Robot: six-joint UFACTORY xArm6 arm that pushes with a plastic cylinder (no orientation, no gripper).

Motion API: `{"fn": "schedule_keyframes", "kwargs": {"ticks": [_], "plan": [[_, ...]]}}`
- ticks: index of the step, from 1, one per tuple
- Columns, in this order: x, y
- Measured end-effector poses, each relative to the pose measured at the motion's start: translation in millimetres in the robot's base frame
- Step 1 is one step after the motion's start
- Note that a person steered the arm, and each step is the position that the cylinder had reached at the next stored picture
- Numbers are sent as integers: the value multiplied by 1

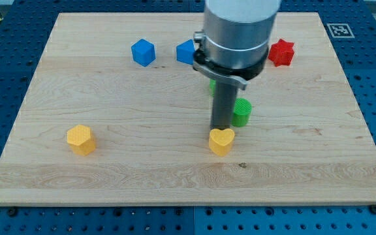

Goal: Point at the yellow hexagon

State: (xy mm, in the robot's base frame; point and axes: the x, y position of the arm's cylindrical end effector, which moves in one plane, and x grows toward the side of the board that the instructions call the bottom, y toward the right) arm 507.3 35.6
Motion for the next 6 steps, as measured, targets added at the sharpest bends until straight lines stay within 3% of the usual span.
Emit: {"fn": "schedule_keyframes", "kwargs": {"ticks": [4, 5, 6], "plan": [[-26, -175], [-24, -227], [-4, -240]]}}
